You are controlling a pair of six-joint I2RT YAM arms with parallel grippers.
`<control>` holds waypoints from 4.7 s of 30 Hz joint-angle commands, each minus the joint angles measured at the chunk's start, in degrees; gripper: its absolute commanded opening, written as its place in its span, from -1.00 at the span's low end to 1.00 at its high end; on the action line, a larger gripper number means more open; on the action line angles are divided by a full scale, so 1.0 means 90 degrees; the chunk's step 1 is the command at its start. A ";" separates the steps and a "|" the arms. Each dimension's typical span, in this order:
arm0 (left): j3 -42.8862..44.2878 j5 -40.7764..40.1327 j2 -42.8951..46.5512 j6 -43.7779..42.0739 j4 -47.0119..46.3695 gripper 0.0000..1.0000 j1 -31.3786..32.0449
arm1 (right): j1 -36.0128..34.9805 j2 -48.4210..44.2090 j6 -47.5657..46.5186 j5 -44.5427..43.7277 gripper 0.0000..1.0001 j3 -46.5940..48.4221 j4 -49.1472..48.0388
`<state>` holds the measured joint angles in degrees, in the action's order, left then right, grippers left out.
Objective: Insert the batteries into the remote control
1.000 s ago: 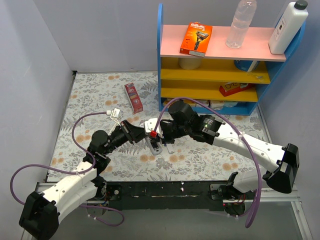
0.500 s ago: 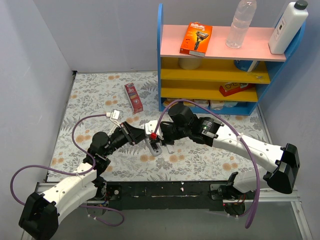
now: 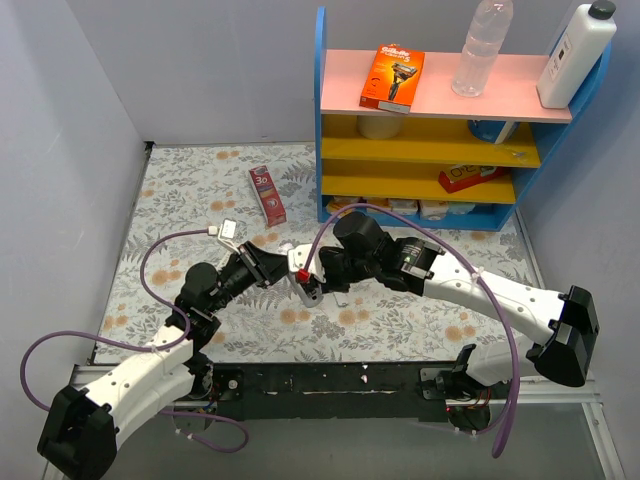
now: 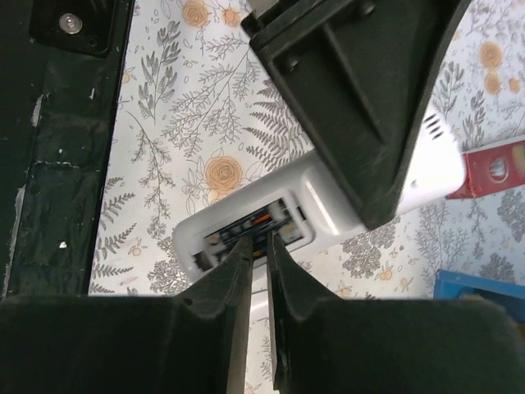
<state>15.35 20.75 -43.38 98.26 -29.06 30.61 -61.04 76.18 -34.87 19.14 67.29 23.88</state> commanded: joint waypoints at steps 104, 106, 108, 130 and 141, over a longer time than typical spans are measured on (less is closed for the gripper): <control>-0.0417 -0.0441 -0.1449 -0.0469 -0.1760 -1.00 -0.0003 | 0.0670 0.0656 0.5379 -0.2839 -0.97 0.0540 0.2239; -0.0359 -0.0412 -0.1644 -0.0429 -0.2043 -1.00 0.0007 | 0.0513 0.0724 0.5330 -0.2907 -0.97 0.0910 0.2327; -0.0339 -0.0421 -0.1850 -0.0381 -0.2191 -1.00 0.0017 | 0.0318 0.0822 0.5320 -0.2985 -0.97 0.1184 0.2579; -0.0251 -0.0704 -0.2124 0.0020 -0.2611 -1.00 0.0085 | -0.0406 0.1974 0.5310 -0.3230 -0.97 0.2875 0.3597; -0.0192 -0.0695 -0.2075 0.0147 -0.2611 -1.00 0.0075 | -0.0494 0.2150 0.5301 -0.3269 -0.97 0.2905 0.3694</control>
<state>11.35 15.05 -62.54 99.11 -50.26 31.16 -65.06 94.74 13.26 -9.30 91.09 56.12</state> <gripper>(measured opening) 0.258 0.359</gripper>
